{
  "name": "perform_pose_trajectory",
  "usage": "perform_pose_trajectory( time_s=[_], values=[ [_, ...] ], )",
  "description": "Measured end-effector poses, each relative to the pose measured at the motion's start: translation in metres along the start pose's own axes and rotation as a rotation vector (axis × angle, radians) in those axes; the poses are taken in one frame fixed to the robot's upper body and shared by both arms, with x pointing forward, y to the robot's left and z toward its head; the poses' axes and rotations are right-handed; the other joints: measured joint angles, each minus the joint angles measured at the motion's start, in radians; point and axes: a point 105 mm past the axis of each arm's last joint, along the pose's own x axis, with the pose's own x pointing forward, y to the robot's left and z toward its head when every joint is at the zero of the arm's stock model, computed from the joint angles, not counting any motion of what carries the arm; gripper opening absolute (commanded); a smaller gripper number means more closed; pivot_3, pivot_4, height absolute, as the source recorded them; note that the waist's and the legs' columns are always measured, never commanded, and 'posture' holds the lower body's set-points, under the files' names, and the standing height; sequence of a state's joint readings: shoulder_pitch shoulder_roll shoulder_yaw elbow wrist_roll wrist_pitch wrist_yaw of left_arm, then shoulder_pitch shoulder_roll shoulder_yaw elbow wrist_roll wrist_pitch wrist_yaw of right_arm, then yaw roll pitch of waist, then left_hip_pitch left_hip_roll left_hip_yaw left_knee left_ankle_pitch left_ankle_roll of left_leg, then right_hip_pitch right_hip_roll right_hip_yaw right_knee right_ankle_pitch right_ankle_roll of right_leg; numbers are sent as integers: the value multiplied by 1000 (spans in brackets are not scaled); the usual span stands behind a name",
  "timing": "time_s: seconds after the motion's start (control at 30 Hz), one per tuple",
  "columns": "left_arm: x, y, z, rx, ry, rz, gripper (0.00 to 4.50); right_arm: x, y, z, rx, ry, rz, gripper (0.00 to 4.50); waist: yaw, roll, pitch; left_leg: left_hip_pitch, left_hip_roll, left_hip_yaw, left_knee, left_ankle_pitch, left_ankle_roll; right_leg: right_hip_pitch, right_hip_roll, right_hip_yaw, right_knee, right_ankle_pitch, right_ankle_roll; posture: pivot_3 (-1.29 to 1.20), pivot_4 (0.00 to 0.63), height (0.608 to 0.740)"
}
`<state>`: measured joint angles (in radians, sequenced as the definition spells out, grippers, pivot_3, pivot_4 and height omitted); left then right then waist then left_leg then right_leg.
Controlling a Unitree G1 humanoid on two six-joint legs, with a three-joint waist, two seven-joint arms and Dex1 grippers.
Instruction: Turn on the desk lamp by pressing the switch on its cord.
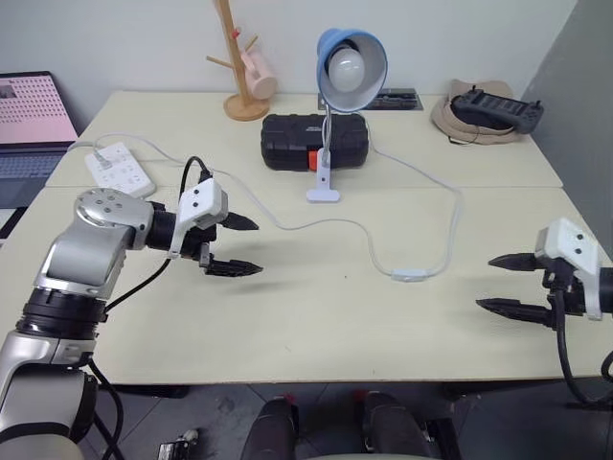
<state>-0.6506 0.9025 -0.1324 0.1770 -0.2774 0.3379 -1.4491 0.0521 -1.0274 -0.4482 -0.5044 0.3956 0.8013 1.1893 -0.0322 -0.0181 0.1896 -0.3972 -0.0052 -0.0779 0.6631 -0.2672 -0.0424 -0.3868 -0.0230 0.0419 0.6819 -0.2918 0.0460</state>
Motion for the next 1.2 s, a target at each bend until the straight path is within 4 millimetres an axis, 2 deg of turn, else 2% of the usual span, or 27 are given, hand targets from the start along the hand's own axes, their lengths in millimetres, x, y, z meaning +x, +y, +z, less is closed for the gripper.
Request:
perform_pose_trajectory(
  time_s=[0.1, 0.2, 0.47, 0.57, 0.7, 0.8, 0.9, 1.0, 1.2],
  values=[
    [1, 2, -4, -9, 9, 0, 4500, 2, 0, -2, 23, -11, -13, 4031, 1, 0, 0, 0, 0, 0, 0, 0, 0, 0, 0, 0, 0, 0, 0, 0, 150, 740],
    [8, 3, 1, -1, -12, -13, 4500, 2, 0, -1, 21, -18, -25, 4031, 3, 0, 0, -1, 0, 0, 1, 0, 0, 0, 0, 0, 0, 0, 0, 0, 150, 740],
    [9, 2, 7, 24, -15, -19, 4500, 3, -3, 2, 1, -17, -17, 4031, 3, 0, 0, -1, 0, 0, 1, 0, 0, 0, -1, 0, 0, 0, 0, 0, 150, 740],
    [17, -5, 16, 53, -41, -43, 4500, 14, -7, 6, -10, -38, 4, 4031, 3, 0, 0, -1, 1, 0, 1, 0, 0, 0, 0, 0, 0, 0, 0, 0, 150, 740],
    [52, -34, 43, 115, -155, -158, 4500, 50, -12, 17, -47, -92, 81, 4031, 0, 0, 0, -2, 2, 0, 1, 0, 0, -1, -1, 0, 0, 0, 0, 0, 150, 740],
    [58, -43, 54, 101, -190, -186, 4500, 67, -15, 20, -62, -99, 124, 4031, 1, 0, 0, -2, 1, -1, 1, 0, 0, -1, 0, 0, 0, 0, 0, 0, 150, 740],
    [62, -55, 50, 96, -185, -207, 4500, 77, -23, 10, -71, -62, 140, 4031, 1, 0, 0, -2, 1, -1, 1, 0, 0, -1, -1, 1, 0, 0, 0, 0, 150, 740],
    [64, -57, 46, 78, -181, -203, 4500, 87, -23, -4, -73, -26, 180, 4031, 1, 0, 0, -2, 1, -1, 1, 0, 0, -1, -1, 0, 0, 0, 0, 0, 150, 740],
    [62, -57, 45, 83, -172, -190, 4500, 101, -26, -8, -121, -13, 213, 4031, 1, 0, 0, -1, 1, -1, 1, 0, 0, -1, -1, 1, 0, 0, 0, 0, 150, 740]
  ],
)
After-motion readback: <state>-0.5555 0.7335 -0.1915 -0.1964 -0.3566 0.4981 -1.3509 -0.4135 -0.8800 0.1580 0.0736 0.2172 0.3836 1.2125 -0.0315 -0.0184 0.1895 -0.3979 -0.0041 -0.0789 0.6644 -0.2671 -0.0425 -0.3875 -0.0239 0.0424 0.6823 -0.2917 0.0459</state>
